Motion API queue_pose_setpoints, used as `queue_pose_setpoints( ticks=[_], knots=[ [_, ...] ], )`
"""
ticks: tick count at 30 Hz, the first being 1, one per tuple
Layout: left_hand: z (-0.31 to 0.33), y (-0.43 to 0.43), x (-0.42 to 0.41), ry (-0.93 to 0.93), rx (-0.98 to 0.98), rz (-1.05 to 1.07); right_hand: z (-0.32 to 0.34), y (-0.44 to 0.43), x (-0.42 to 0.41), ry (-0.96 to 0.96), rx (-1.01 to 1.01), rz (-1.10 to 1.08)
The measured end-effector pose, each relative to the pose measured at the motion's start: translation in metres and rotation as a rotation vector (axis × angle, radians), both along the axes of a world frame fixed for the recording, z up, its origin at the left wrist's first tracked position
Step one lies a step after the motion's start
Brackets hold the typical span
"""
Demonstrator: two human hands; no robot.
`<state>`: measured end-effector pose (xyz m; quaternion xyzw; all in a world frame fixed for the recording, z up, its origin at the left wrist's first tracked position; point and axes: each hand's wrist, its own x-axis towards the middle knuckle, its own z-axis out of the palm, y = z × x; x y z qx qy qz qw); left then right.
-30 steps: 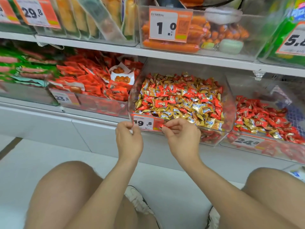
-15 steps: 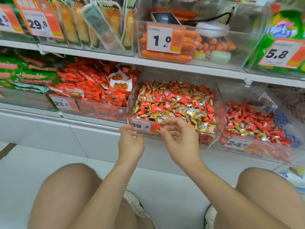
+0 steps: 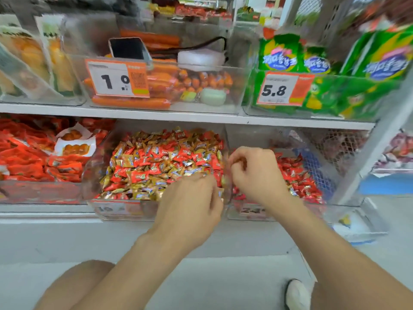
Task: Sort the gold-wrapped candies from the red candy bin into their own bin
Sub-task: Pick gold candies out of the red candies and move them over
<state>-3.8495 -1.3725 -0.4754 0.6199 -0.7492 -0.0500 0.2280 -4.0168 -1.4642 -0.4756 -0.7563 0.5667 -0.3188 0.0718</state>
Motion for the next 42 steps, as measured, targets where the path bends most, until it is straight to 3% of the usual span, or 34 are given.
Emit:
queue_pose_setpoints(
  ticks=[5,10,13,16,19,23,28,34,38,42],
  knots=[
    [0.005,-0.054,-0.101,0.197,0.022,-0.134,-0.009,-0.06,-0.077,0.102,0.19,-0.174],
    [-0.021,-0.111,-0.149,-0.039,0.283,0.059,-0.054,-0.077,-0.153,0.28,0.429,-0.22],
    [-0.046,-0.136,-0.151,-0.148,0.511,0.129,-0.05,-0.086,-0.187,0.262,0.483,-0.226],
    [-0.062,-0.149,-0.152,-0.222,0.744,0.115,-0.043,-0.093,-0.211,0.412,0.596,-0.195],
    [-0.067,-0.157,-0.15,-0.23,0.804,0.097,-0.052,-0.094,-0.219,0.496,0.722,-0.109],
    [-0.066,-0.164,-0.153,-0.121,0.731,-0.063,-0.07,-0.098,-0.215,0.549,0.763,-0.019],
    [-0.074,-0.161,-0.154,0.098,0.508,-0.127,-0.085,-0.097,-0.209,0.448,0.616,0.042],
    [-0.073,-0.167,-0.152,0.049,0.329,-0.13,-0.071,-0.097,-0.209,0.118,0.546,0.107],
    [-0.069,-0.175,-0.155,0.134,0.272,-0.186,-0.056,-0.093,-0.209,0.024,0.659,0.158],
    [-0.068,-0.188,-0.174,0.156,0.184,-0.297,-0.056,-0.094,-0.215,-0.033,0.793,0.06]
  ],
)
